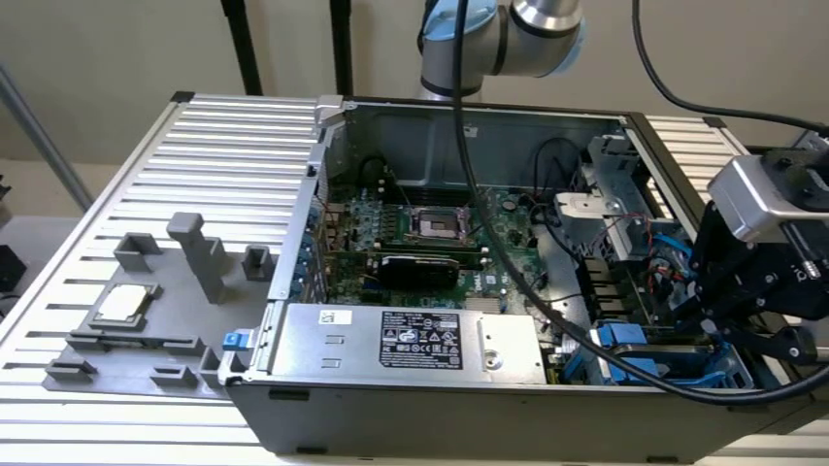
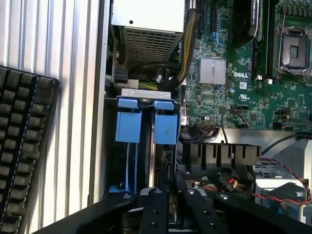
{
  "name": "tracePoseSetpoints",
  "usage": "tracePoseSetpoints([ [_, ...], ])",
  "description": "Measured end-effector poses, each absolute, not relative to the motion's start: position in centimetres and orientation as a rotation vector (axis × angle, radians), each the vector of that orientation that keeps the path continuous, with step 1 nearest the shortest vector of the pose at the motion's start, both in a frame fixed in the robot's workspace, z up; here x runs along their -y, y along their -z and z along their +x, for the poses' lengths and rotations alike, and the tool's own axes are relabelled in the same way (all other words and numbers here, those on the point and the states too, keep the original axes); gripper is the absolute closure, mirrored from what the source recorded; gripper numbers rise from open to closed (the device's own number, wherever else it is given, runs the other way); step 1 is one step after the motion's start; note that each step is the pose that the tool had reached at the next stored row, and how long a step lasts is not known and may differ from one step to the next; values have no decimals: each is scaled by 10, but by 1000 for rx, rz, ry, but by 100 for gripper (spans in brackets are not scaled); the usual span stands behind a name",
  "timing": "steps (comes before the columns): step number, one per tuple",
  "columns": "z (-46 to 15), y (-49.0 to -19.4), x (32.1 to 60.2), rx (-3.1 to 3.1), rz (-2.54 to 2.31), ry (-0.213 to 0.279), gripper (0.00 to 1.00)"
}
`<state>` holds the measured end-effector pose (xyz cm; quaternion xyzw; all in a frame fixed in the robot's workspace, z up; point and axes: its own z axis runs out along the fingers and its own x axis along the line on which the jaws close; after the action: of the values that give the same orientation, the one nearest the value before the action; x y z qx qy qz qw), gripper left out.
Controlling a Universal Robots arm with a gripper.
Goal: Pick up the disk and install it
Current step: 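Insert the first disk wire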
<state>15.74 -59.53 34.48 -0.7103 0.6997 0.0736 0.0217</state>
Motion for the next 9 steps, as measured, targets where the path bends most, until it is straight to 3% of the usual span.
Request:
tracePoseSetpoints([
  [9,156,-345,595,-2237,-2128,-223,84],
])
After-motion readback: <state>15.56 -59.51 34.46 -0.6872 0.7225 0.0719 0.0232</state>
